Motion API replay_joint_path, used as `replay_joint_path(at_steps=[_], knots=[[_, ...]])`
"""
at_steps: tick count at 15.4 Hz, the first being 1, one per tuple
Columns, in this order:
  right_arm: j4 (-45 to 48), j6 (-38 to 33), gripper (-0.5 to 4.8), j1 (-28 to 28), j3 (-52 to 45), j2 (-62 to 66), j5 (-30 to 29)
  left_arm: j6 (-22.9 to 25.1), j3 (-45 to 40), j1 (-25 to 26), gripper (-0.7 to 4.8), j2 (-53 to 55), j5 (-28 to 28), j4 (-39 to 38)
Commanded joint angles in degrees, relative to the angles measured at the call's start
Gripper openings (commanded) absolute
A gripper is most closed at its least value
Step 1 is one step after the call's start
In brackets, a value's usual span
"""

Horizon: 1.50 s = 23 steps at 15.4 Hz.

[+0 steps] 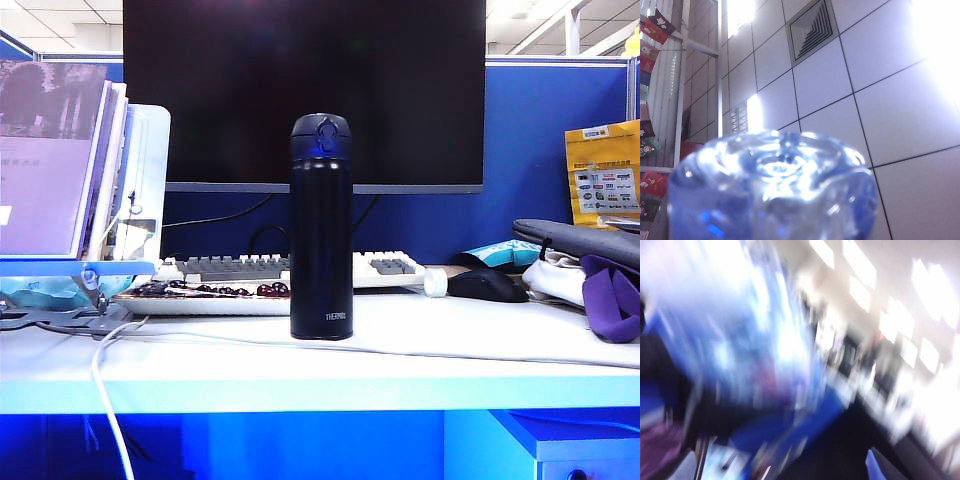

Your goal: Pick up the mineral water bottle and place it vertically to the right of the black thermos cup.

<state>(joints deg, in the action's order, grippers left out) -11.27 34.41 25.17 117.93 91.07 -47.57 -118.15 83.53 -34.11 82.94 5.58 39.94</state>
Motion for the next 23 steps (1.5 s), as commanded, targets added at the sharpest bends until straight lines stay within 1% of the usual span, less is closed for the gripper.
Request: replay_joint_path(at_steps=[1, 3, 5, 8, 12, 16, 17, 18, 21, 23], knots=[[10.3, 0.2, 4.79, 1.4, 0.3, -0.2, -2.1, -0.6, 0.5, 0.0, 0.25, -0.7, -0.4, 3.1], [12.0, 0.2, 4.79, 1.9, 0.3, 1.2, -2.8, -0.6, 0.6, 0.0, 0.25, -0.7, -0.3, 5.1], [13.7, 0.3, 4.79, 4.4, 0.3, 3.0, -3.4, -0.6, 0.6, 0.0, 0.25, -0.7, -0.3, 7.0], [16.9, 0.7, 4.79, 7.3, 0.3, 5.2, -3.5, -0.6, 0.6, 0.0, 0.25, -0.7, -0.5, 7.6], [22.0, 2.1, 4.79, 7.3, 0.3, 5.5, -3.1, -0.6, 0.6, 0.0, 0.25, -0.7, -1.7, 9.4], [24.7, 3.8, 4.79, 7.3, 0.3, 5.5, -2.4, -0.6, 0.6, 0.0, 0.25, -0.7, -2.0, 11.0], [24.9, 3.8, 4.79, 7.3, 0.3, 5.5, -2.5, -0.6, 0.6, 0.0, 0.25, -0.7, -2.2, 11.2], [24.8, 3.8, 4.79, 7.3, 0.3, 5.5, -3.1, -0.6, 0.6, 0.0, 0.25, -0.7, -3.8, 11.2], [24.8, 3.7, 4.79, 7.3, 0.3, 5.4, -3.9, -0.6, 0.6, 0.0, 0.25, -0.7, -4.2, 11.2], [24.8, 3.8, 4.79, 7.3, 0.3, 5.4, -4.8, -0.6, 0.6, 0.0, 0.25, -0.7, -5.3, 11.2]])
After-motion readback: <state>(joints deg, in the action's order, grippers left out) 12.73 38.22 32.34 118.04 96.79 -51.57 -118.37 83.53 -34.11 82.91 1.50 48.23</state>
